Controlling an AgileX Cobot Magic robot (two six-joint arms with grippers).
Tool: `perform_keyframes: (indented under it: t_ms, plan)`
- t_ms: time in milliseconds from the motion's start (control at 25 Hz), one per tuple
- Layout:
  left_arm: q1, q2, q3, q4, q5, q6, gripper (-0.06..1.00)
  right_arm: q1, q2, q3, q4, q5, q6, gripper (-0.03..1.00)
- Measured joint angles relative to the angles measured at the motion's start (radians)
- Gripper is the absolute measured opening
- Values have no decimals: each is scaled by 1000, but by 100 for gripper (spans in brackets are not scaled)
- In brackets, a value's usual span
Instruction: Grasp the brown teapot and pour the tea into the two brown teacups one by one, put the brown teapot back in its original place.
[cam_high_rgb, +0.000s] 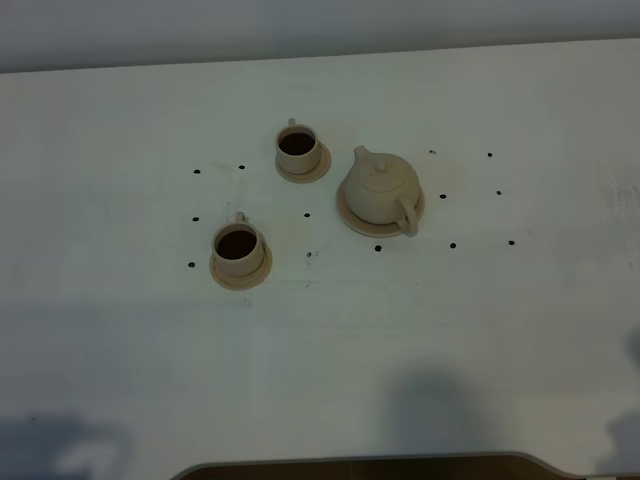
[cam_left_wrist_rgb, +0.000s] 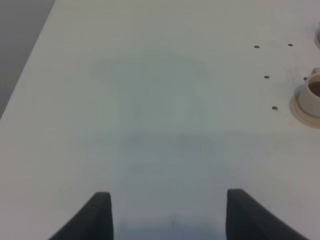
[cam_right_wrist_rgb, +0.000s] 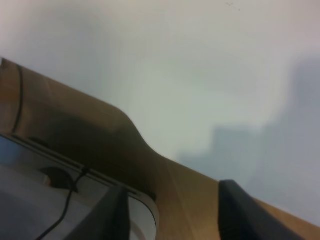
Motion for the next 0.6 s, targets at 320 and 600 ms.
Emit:
perform_keyframes:
  t_ms: [320,600]
  plan:
    - [0,0,0,0,0,0,53,-22,-36,1,-6,0,12,42]
    - [0,0,0,0,0,0,53,-315,-171,1,-7,1,15,42]
